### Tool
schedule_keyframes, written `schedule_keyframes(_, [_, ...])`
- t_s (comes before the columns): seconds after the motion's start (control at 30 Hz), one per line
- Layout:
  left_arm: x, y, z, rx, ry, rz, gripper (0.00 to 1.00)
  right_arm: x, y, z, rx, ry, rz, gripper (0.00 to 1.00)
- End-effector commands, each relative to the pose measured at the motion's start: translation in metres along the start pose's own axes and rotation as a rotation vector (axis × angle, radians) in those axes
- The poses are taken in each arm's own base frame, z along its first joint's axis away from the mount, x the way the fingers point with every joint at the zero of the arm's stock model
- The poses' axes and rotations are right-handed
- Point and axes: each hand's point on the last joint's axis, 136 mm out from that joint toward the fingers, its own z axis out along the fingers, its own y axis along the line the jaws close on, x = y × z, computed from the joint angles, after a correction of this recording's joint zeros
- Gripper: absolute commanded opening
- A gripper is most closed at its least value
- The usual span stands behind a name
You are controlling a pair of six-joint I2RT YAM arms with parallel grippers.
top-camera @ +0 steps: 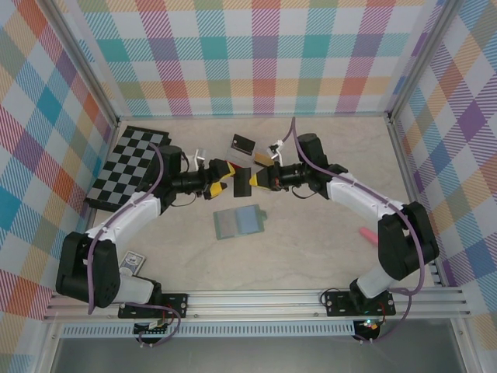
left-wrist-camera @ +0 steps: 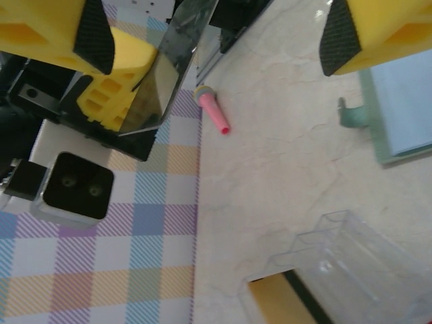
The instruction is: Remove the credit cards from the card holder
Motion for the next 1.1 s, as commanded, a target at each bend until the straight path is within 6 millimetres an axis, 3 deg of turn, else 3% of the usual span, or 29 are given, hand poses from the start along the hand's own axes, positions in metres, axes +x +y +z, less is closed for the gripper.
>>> schedule_keyframes(0.0, [-0.003, -0.032, 0.002, 0.112, 0.043, 0.037, 0.73, -0.005, 0.023, -0.003, -0.112, 0.011, -0.033, 0.00])
schedule_keyframes(0.43, [-0.006, -0.056, 0.000, 0.200, 0.028, 0.057, 0.16, -0.013, 0.020, 0.000, -0.137, 0.014, 0.018, 0.00])
schedule_keyframes(0.5, [-0.008, -0.057, -0.001, 0.200, 0.021, 0.056, 0.00, -0.015, 0.019, 0.001, -0.135, 0.011, 0.027, 0.00])
schedule_keyframes(0.63, [-0.011, -0.057, 0.000, 0.195, 0.006, 0.048, 0.00, -0.017, 0.015, 0.001, -0.115, -0.010, 0.064, 0.03])
schedule_keyframes(0.77, [-0.019, -0.058, -0.001, 0.184, -0.048, 0.023, 0.00, -0.022, 0.012, -0.003, -0.086, -0.078, 0.122, 0.32])
schedule_keyframes(0.83, [-0.027, -0.058, -0.004, 0.174, -0.099, 0.001, 0.00, -0.024, 0.014, -0.006, -0.075, -0.121, 0.145, 0.42])
schedule_keyframes(1.07, [-0.049, -0.069, -0.015, 0.181, -0.273, -0.027, 0.00, -0.027, 0.025, -0.003, -0.093, -0.219, 0.231, 0.49])
